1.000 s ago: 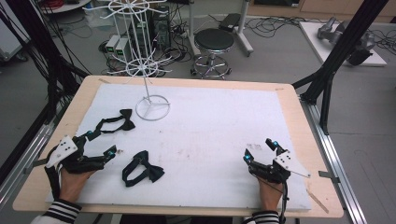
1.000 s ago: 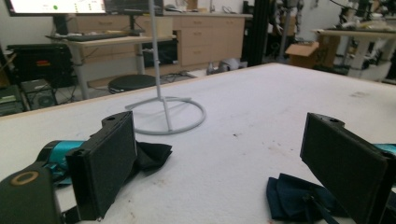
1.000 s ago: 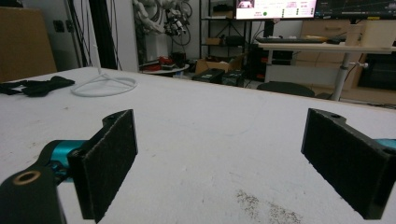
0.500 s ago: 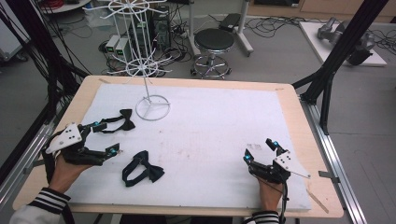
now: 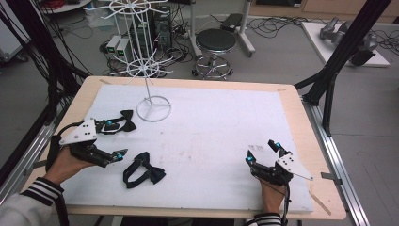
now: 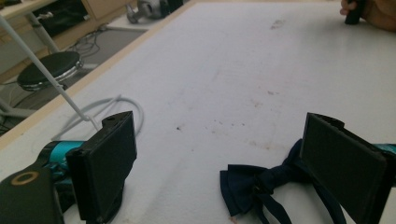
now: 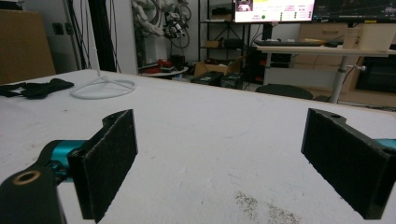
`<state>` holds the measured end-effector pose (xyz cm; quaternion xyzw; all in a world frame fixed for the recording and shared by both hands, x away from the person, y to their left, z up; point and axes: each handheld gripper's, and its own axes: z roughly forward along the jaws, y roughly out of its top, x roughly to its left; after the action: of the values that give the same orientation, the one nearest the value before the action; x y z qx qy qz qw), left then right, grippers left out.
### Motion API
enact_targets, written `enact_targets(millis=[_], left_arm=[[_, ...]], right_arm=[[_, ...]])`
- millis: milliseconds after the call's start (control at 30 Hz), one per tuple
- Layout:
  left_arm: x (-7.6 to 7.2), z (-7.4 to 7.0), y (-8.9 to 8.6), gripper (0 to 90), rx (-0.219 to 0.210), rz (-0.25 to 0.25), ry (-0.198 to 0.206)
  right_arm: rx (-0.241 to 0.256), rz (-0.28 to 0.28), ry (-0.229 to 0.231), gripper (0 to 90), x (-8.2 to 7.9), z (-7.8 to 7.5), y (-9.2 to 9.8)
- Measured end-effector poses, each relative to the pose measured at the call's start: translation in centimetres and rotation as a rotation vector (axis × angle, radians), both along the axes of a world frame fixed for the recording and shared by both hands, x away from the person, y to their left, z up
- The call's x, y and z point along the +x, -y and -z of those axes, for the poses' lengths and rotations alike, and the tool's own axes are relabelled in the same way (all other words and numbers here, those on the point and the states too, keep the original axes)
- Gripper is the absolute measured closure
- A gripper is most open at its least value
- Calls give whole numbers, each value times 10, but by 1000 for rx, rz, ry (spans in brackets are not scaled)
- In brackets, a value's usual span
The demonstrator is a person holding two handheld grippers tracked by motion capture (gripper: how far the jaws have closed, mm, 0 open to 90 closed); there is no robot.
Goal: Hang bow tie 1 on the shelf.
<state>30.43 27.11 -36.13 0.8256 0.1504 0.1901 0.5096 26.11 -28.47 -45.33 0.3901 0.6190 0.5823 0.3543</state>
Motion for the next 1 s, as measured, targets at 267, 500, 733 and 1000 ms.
enact_targets(millis=[267,500,733,1000], left_arm=[[7,-5,15,120,109,72,-30],[9,-5,29,126,200,120,-52],[14,-5,44,126,287,175,-105],[20,10,65,162,401,242,-142]], right_arm=[[-2,0,7,100,0,0,0],[6,-2,5,99,0,0,0],[5,-1,6,100,0,0,1],[10,-2,3,99,-1,0,1]])
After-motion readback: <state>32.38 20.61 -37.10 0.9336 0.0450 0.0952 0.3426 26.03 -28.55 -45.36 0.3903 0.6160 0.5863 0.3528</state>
